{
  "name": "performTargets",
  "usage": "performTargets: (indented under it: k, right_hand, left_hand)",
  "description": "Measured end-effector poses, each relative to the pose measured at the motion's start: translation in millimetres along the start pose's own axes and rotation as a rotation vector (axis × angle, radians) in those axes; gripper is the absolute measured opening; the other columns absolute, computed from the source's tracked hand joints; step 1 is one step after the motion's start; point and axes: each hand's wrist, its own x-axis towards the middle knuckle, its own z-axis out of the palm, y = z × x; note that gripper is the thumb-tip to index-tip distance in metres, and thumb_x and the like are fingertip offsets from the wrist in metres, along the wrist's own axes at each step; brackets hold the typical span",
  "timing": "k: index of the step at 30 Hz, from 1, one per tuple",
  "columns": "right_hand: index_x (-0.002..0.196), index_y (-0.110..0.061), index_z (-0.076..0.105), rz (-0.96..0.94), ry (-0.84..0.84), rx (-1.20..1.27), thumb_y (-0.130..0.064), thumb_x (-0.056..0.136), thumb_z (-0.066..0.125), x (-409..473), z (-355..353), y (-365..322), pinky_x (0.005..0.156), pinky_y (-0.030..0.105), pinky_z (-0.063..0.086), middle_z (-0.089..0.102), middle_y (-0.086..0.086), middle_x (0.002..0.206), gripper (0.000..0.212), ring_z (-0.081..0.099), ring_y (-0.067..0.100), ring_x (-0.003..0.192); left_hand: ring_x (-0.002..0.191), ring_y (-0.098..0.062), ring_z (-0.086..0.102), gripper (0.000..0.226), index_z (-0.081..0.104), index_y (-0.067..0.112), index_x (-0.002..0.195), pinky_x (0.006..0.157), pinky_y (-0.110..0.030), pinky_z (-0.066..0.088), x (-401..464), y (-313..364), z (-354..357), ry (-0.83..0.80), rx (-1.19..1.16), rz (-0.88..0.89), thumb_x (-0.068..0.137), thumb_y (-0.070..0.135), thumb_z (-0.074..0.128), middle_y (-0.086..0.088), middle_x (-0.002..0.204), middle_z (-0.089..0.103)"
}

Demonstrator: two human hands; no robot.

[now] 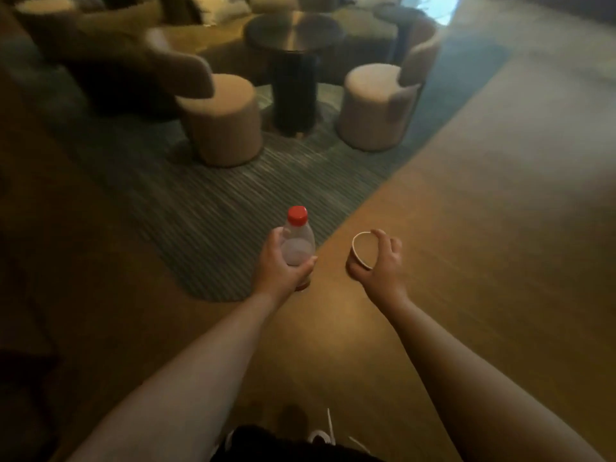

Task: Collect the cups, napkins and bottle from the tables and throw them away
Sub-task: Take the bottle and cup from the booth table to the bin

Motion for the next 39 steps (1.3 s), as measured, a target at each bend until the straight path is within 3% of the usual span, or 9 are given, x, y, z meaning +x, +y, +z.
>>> performTargets:
  k: [5, 14, 23, 28, 32, 39]
  right_hand:
    - [0.134, -0.025, 0.040, 0.162, 0.164, -0.035, -0.029, 0.072, 0.078, 10, -73, 68, 0.077, 0.027, 0.040, 0.040, 0.002, 0.122, 0.073, 0.044, 0.013, 0.097]
    - [0.133, -0.020, 0.044, 0.338, 0.321, -0.043, -0.026, 0.074, 0.076, 50, -138, 123, 0.081, 0.023, 0.036, 0.040, 0.005, 0.123, 0.067, 0.047, 0.016, 0.098]
    - [0.132, -0.019, 0.045, 0.387, 0.362, -0.056, -0.024, 0.074, 0.076, 218, -167, 181, 0.084, 0.026, 0.039, 0.041, 0.007, 0.123, 0.067, 0.047, 0.017, 0.099]
    - [0.133, -0.022, 0.043, 0.452, 0.417, -0.060, -0.025, 0.073, 0.076, 312, -203, 213, 0.082, 0.026, 0.038, 0.039, 0.004, 0.123, 0.068, 0.044, 0.013, 0.098]
    - [0.133, -0.025, 0.041, 0.507, 0.463, -0.084, -0.028, 0.074, 0.076, 360, -233, 243, 0.080, 0.027, 0.038, 0.038, 0.002, 0.125, 0.069, 0.040, 0.010, 0.098]
    - [0.134, -0.024, 0.040, 0.502, 0.456, -0.080, -0.028, 0.075, 0.075, 454, -295, 323, 0.081, 0.026, 0.039, 0.037, 0.002, 0.126, 0.069, 0.041, 0.011, 0.100]
  left_hand:
    - [0.110, -0.018, 0.052, 0.068, 0.041, 0.029, 0.125, 0.088, -0.043, 0.050, 30, 47, 91, -0.148, 0.074, 0.067, 0.070, 0.041, 0.078, 0.002, 0.124, 0.049]
    - [0.109, -0.021, 0.053, 0.075, 0.039, 0.025, 0.127, 0.085, -0.041, 0.050, 95, 98, 193, -0.290, 0.215, 0.218, 0.067, 0.045, 0.078, -0.002, 0.124, 0.051]
    - [0.097, -0.009, 0.047, 0.073, 0.036, 0.032, 0.121, 0.072, -0.028, 0.039, 253, 141, 313, -0.362, 0.244, 0.300, 0.063, 0.049, 0.078, 0.008, 0.114, 0.049]
    - [0.098, -0.011, 0.050, 0.074, 0.035, 0.033, 0.123, 0.074, -0.031, 0.043, 336, 189, 380, -0.413, 0.248, 0.302, 0.064, 0.049, 0.077, 0.006, 0.116, 0.051]
    - [0.098, -0.009, 0.051, 0.075, 0.036, 0.034, 0.125, 0.070, -0.024, 0.039, 375, 225, 440, -0.464, 0.199, 0.311, 0.064, 0.049, 0.076, 0.009, 0.116, 0.050]
    - [0.100, -0.011, 0.053, 0.075, 0.035, 0.035, 0.125, 0.076, -0.030, 0.045, 429, 270, 561, -0.484, 0.191, 0.297, 0.064, 0.049, 0.076, 0.007, 0.118, 0.052]
